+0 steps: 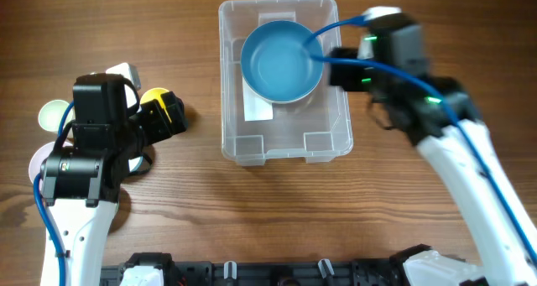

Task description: Pack container

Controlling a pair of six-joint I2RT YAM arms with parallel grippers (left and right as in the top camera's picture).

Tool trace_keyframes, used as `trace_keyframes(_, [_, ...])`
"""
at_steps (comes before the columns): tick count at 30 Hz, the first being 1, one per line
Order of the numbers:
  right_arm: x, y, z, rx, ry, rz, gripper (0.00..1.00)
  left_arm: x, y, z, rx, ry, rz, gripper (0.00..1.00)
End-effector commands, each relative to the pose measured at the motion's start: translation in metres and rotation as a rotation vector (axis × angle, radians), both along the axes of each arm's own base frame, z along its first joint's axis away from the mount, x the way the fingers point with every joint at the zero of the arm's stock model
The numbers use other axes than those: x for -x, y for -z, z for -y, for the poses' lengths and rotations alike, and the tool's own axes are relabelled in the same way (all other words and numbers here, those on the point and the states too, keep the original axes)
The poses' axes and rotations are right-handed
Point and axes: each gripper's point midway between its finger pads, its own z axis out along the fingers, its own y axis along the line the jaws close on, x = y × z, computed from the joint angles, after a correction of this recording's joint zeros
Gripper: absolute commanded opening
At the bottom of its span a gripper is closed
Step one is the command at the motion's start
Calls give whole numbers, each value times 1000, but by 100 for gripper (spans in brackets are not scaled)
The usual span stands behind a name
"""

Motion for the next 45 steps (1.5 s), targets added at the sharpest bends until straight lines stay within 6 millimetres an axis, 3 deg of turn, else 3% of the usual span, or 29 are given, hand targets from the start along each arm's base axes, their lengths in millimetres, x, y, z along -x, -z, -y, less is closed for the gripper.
trace_keyframes(1, [8,-2,55,31,163,-22,96,-3,-9,1,-3,23,34,100])
trace_keyframes(6, [47,-12,106,6,303,-66,98,-16,-13,-9,2,-75,39,100])
trace_keyframes(10, [80,-6,134,25,325,-150,98,-47,9,-9,-8,-85,-74,100])
trace_keyframes(13, [86,0,137,24,331,-184,98,-68,36,-8,-8,-95,-163,100])
trace_keyframes(16, [86,1,136,23,330,-189,98,-90,77,-7,-11,-102,-258,100])
trace_keyframes(22, [86,1,136,24,329,-192,98,-98,147,-8,-35,-106,-428,99])
trace_keyframes(26, [89,3,136,24,330,-203,95,-103,174,-15,-75,-124,-468,99])
trace_keyframes(27, [90,4,136,25,330,-211,94,-105,178,-15,-79,-126,-470,94])
trace_keyframes(28, [92,5,136,26,329,-218,93,-106,178,-16,-80,-127,-466,84])
trace_keyframes(29, [94,7,136,27,330,-229,92,-108,178,-17,-87,-130,-460,66])
trace_keyframes(31, [97,9,136,27,332,-244,89,-111,178,-18,-93,-135,-448,40])
trace_keyframes(35, [100,10,135,29,331,-256,88,-108,178,-18,-95,-135,-460,4])
trace_keyframes(40, [100,10,136,29,331,-255,88,-108,168,-17,-93,-132,-440,4])
trace_keyframes(43, [100,10,137,19,351,-253,87,-111,126,-7,-93,-109,-384,4])
trace_keyframes(45, [100,9,144,0,402,-246,89,-111,81,8,-111,-77,-324,4])
